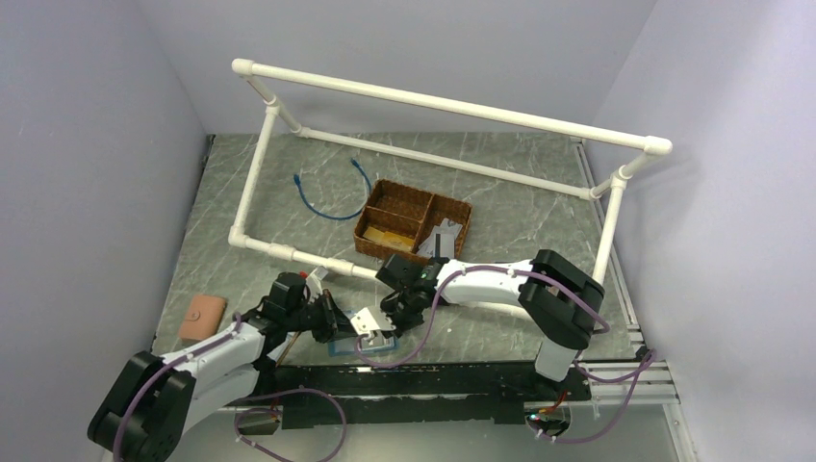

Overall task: Take the credit cards out of the card holder
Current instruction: Remove the credit card from the card holder.

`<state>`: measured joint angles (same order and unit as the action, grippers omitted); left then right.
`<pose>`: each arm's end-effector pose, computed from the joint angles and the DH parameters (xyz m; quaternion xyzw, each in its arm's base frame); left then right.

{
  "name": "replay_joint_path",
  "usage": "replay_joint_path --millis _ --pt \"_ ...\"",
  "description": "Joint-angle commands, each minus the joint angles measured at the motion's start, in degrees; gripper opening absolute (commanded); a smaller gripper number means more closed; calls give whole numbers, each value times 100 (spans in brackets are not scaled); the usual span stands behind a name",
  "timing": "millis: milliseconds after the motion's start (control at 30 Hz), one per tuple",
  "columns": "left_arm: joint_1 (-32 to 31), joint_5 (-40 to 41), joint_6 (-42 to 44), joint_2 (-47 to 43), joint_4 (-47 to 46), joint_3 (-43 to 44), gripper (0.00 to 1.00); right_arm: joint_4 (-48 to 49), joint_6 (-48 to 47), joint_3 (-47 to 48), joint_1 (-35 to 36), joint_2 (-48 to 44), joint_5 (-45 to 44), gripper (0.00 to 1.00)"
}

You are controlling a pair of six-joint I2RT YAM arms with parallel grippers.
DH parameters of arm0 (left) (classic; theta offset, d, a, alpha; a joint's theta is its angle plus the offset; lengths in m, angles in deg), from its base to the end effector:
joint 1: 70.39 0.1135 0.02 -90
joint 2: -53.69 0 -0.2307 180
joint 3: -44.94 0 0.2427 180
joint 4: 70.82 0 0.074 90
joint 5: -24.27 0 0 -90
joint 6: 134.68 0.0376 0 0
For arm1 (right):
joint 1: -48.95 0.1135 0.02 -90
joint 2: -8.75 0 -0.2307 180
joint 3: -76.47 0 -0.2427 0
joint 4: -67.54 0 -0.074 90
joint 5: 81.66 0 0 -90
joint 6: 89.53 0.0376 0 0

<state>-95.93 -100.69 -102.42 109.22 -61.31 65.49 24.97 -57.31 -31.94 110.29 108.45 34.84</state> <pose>0.1378 -0.0897 0.0911 -0.1323 0.8773 -0.4521 0.0917 0.1333 0.2788 0.1250 -0.8468 0.4530 0.2309 0.1562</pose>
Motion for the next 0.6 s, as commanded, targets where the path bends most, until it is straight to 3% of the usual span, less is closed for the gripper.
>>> replay_joint_path --millis 0,567 --pt "49 -90 54 -162 341 80 0 -372 39 -295 24 542 -576 13" --pt "49 -83 -3 -701 667 -62 0 -488 31 -296 3 567 -793 12"
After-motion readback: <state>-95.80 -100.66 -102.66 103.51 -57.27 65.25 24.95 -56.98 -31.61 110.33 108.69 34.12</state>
